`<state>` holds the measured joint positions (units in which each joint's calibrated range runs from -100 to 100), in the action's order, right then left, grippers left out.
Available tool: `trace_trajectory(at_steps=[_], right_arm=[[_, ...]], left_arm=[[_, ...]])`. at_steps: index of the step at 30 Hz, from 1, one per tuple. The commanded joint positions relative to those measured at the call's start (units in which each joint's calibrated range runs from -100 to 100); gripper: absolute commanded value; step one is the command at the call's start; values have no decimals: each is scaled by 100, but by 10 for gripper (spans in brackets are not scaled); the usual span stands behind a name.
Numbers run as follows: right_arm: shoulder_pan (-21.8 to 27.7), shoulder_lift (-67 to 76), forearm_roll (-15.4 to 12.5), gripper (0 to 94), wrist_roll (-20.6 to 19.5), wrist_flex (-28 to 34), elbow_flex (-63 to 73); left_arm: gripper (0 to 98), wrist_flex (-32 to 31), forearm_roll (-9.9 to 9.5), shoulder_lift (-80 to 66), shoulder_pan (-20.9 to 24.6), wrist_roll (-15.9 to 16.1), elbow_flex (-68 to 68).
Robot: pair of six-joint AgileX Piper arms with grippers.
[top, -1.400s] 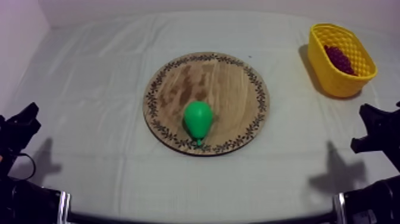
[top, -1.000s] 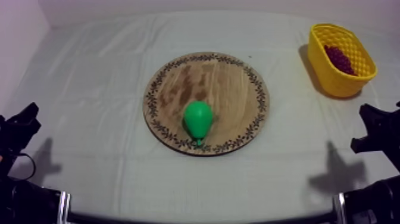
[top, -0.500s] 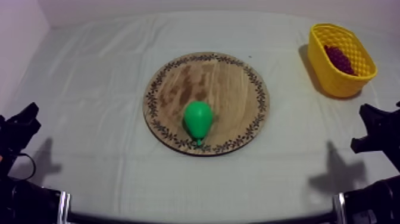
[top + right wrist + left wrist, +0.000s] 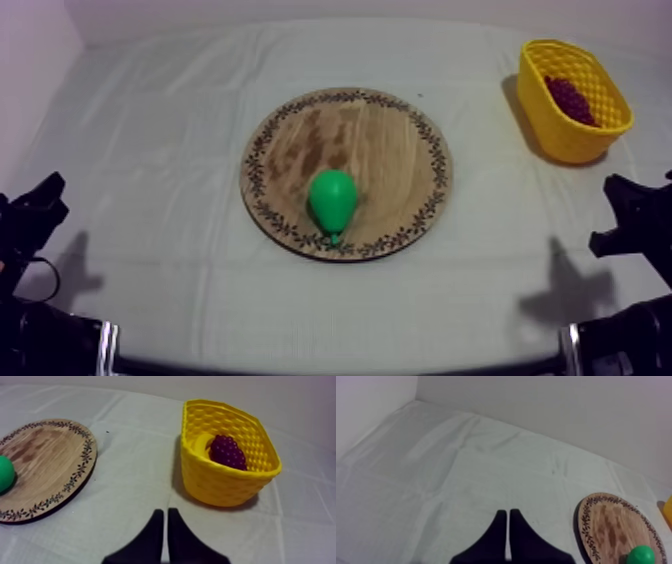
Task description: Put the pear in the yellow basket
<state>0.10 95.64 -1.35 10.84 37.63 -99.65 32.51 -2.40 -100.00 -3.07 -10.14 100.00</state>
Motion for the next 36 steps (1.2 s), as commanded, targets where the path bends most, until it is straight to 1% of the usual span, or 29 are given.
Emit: trace_trajectory(at_steps=[1,5,13,18,22,30,36], right_arm=[[-2,3,0,5,-28,3,-2],[-17,3,-12,5,-100,-11,-2],[-47,3,-13,5,210,-117,93],[-170,-179,157,6,226,-123,465],[-405,-666,294,6,215,-25,1127],[-1129,-2303,397,7,-48,706,3315],[-1793,-3642,610,7,-315,1656,4986]], left_arm=[[1,-1,-2,0,-1,1,0],[1,-1,-2,0,-1,1,0],[1,-1,-2,0,-1,1,0],[1,-1,-2,0,-1,1,0],[1,-1,-2,0,-1,1,0],[1,-1,-2,0,-1,1,0],[1,-1,-2,0,-1,1,0]])
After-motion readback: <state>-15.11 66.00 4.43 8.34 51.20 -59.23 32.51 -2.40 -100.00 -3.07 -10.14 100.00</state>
